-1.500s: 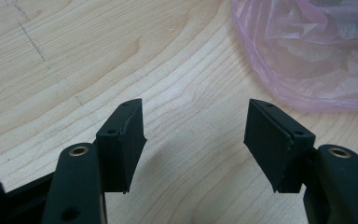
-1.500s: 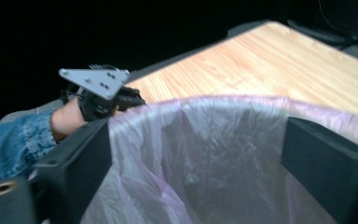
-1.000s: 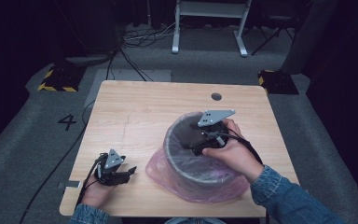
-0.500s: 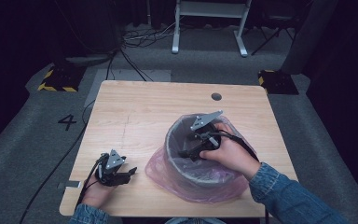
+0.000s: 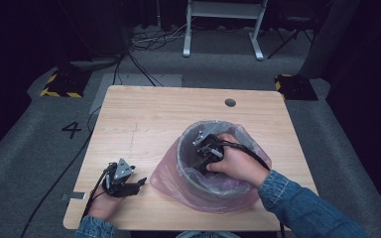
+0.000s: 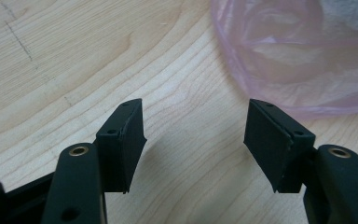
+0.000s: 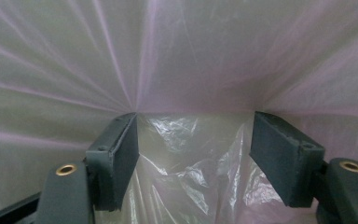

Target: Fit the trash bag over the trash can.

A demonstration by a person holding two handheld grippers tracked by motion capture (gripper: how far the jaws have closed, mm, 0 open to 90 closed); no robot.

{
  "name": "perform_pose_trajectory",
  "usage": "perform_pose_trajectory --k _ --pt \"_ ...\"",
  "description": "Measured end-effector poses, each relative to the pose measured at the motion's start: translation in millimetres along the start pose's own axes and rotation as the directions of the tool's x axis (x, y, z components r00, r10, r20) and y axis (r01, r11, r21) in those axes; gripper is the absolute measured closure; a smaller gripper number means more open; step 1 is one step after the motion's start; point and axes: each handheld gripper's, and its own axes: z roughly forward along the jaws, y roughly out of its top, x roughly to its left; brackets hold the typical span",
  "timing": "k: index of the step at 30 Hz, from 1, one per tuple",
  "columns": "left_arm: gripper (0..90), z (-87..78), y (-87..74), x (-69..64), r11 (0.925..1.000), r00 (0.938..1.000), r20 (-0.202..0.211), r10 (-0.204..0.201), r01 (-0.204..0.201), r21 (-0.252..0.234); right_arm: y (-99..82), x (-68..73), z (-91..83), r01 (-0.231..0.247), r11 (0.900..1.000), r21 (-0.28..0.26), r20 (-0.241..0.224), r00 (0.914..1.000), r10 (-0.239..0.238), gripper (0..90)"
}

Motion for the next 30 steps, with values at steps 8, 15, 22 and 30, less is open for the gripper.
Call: perform_pose_trajectory --k 8,15,22,30 --pt "37.8 0.2 -0.4 0.4 1.0000 1.0000 0.001 0.003 -0.003 0.004 -6.0 -3.4 16.7 -0.017 0.9938 0.110 -0.028 0.9994 0.020 24.2" --pt "37.8 1.1 -0.2 0.5 1.0000 1.0000 0.000 0.002 -0.002 0.008 -2.6 1.3 3.9 -0.036 0.9988 0.034 -0.063 0.9973 0.038 23.8" --pt "37.8 2.6 1.8 -0.1 0.9999 0.9999 0.001 0.011 -0.011 0.009 1.0 5.8 -34.0 -0.062 0.9893 -0.132 -0.067 0.9963 0.054 24.7" --pt "37.8 5.8 5.4 -1.3 0.9997 0.9997 0.009 0.024 -0.024 0.012 1.7 7.6 -65.7 -0.074 0.9535 -0.292 -0.048 0.9969 0.062 33.3"
